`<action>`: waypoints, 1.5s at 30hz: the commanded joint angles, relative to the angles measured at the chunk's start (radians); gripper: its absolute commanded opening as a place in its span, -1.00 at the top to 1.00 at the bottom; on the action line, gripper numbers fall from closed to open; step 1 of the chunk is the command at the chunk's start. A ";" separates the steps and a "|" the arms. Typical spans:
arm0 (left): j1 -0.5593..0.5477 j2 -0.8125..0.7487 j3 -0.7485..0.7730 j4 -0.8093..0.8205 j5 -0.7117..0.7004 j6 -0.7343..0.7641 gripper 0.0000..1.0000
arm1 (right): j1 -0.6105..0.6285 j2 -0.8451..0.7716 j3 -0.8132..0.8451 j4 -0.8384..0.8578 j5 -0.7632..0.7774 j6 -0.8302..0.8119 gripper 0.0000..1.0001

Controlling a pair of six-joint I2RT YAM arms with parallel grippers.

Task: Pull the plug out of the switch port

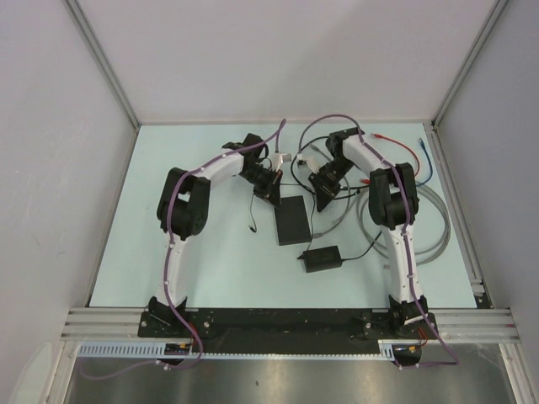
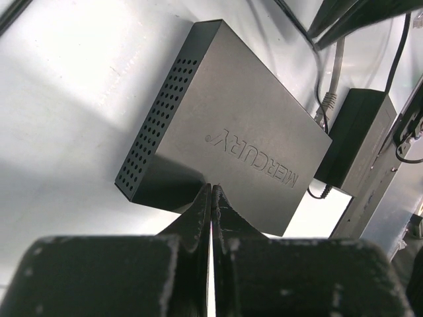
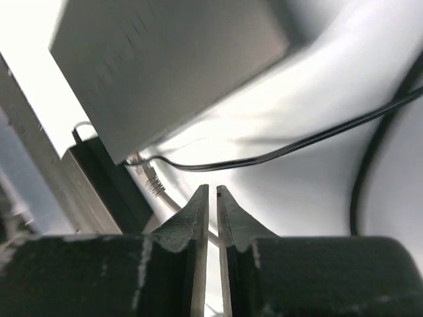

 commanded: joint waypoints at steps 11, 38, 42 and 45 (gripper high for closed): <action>0.038 -0.021 0.007 0.045 0.033 -0.018 1.00 | -0.109 0.023 0.386 0.008 0.127 0.119 1.00; 0.087 -0.032 -0.143 -0.015 -0.021 0.085 0.81 | 0.147 -0.002 0.062 0.046 -0.091 0.135 0.28; 0.099 0.009 -0.108 -0.002 -0.021 0.062 0.81 | 0.160 0.014 0.088 0.050 -0.104 0.143 0.28; 0.099 0.023 -0.046 -0.027 -0.028 0.068 0.82 | 0.154 -0.002 0.084 0.049 -0.100 0.145 0.29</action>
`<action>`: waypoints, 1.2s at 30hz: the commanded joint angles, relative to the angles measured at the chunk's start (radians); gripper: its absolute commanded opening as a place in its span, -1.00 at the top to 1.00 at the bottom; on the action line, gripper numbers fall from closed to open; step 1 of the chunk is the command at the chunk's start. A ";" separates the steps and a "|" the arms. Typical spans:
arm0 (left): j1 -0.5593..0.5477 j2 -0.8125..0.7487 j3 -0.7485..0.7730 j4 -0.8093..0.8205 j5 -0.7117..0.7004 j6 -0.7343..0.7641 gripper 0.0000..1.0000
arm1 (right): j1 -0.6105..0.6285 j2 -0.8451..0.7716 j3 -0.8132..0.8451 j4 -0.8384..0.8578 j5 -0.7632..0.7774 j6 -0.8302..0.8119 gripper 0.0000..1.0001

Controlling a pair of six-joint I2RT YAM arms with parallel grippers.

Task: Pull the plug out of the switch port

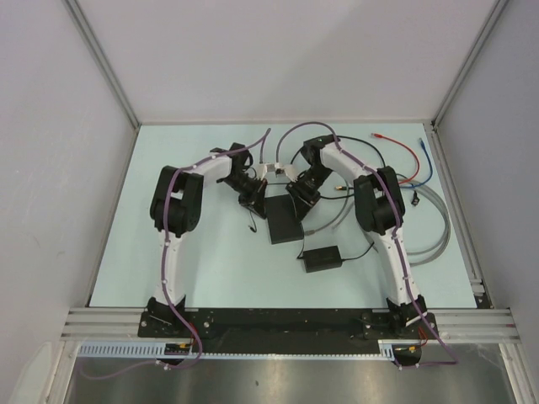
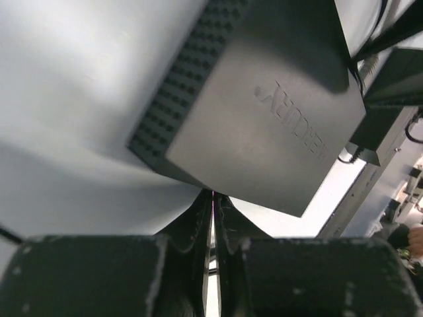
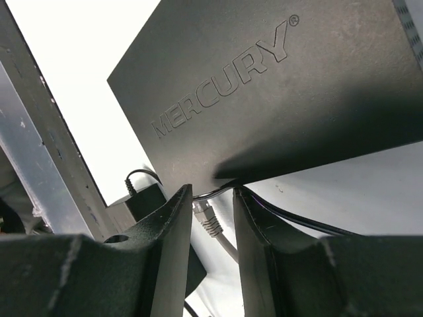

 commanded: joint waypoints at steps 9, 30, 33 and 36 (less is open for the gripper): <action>0.015 -0.094 0.118 0.044 -0.014 0.014 0.84 | -0.116 -0.090 -0.022 -0.027 -0.036 -0.060 0.25; -0.032 0.026 0.093 0.049 0.036 -0.037 0.95 | -0.053 -0.006 -0.119 0.119 0.074 -0.019 0.10; -0.032 0.030 0.095 0.052 0.036 -0.037 0.96 | -0.045 -0.009 -0.142 0.165 0.087 0.010 0.11; -0.032 0.030 0.095 0.055 0.036 -0.040 0.96 | -0.044 -0.017 -0.168 0.223 0.110 0.041 0.12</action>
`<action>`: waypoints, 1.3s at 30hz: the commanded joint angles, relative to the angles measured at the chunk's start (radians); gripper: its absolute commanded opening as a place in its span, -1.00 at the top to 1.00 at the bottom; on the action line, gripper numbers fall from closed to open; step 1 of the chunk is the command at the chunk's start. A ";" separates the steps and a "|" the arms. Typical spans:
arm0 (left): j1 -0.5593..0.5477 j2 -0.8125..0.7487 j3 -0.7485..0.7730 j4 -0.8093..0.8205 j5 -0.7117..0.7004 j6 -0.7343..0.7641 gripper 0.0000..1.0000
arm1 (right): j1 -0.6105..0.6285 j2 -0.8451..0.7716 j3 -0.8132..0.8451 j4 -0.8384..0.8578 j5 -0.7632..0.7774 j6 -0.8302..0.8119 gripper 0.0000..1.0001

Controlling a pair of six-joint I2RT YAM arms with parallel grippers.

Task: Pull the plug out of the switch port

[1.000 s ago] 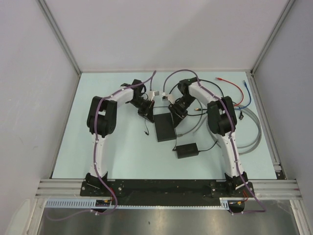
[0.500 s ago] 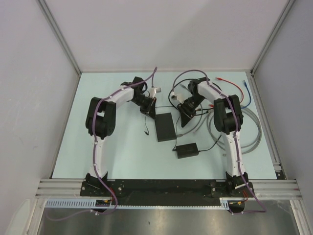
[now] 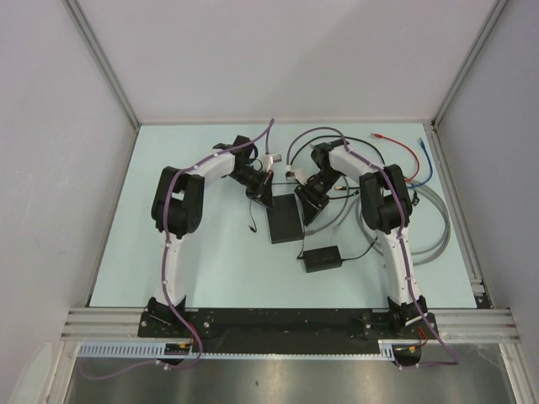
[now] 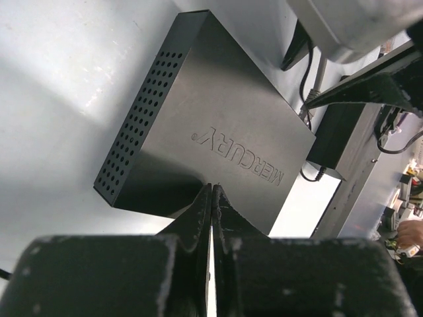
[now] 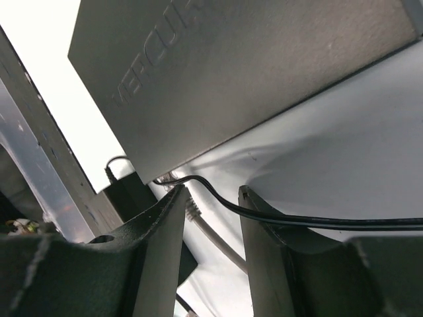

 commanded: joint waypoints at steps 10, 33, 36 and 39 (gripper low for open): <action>-0.005 0.021 -0.001 0.023 -0.038 0.001 0.96 | 0.026 -0.034 -0.150 0.177 0.072 -0.061 0.15; -0.025 0.021 -0.008 0.030 -0.072 -0.002 0.98 | 0.043 0.036 -0.084 -0.005 0.000 -0.187 0.22; -0.026 0.021 -0.009 0.030 -0.072 -0.004 0.97 | 0.045 0.038 -0.087 0.000 0.004 -0.181 0.27; -0.028 0.021 -0.009 0.030 -0.075 -0.004 0.97 | 0.046 0.041 -0.088 0.003 0.006 -0.172 0.35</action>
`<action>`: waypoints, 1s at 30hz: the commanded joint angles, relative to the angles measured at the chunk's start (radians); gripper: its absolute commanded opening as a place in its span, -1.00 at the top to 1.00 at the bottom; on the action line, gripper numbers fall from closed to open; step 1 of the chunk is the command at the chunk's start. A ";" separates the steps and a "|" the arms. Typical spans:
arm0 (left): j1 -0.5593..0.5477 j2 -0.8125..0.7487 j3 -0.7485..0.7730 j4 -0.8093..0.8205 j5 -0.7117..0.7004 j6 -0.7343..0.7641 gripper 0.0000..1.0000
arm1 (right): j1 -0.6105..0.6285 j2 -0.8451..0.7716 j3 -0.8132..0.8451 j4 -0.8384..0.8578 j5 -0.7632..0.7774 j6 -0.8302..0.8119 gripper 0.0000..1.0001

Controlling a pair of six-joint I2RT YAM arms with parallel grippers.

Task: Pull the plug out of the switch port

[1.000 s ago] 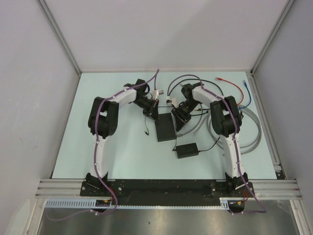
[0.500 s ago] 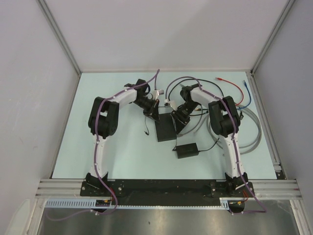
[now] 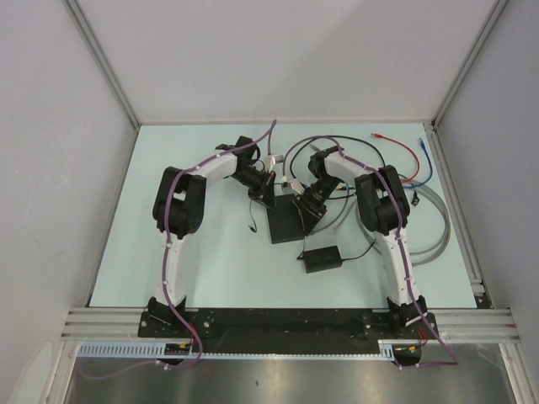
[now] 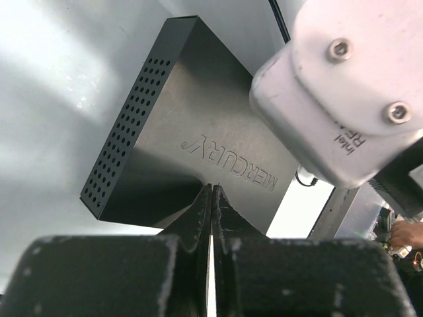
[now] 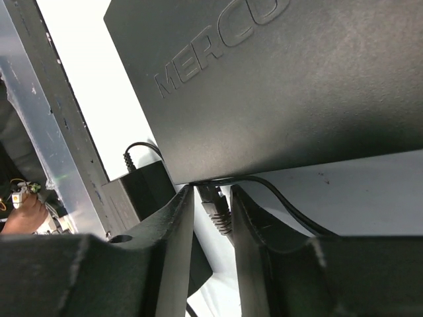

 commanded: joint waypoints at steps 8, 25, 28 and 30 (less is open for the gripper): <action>-0.014 0.017 -0.008 0.023 -0.081 0.019 0.97 | 0.012 0.050 -0.017 0.080 0.118 -0.010 0.64; -0.017 0.024 -0.001 0.023 -0.081 0.019 0.98 | 0.035 0.056 0.016 0.025 0.216 -0.062 0.99; -0.017 0.027 0.000 0.023 -0.080 0.017 0.98 | 0.042 0.045 0.022 -0.007 0.231 -0.103 1.00; -0.016 0.025 0.000 0.021 -0.078 0.019 0.98 | 0.042 0.043 0.032 -0.047 0.235 -0.132 1.00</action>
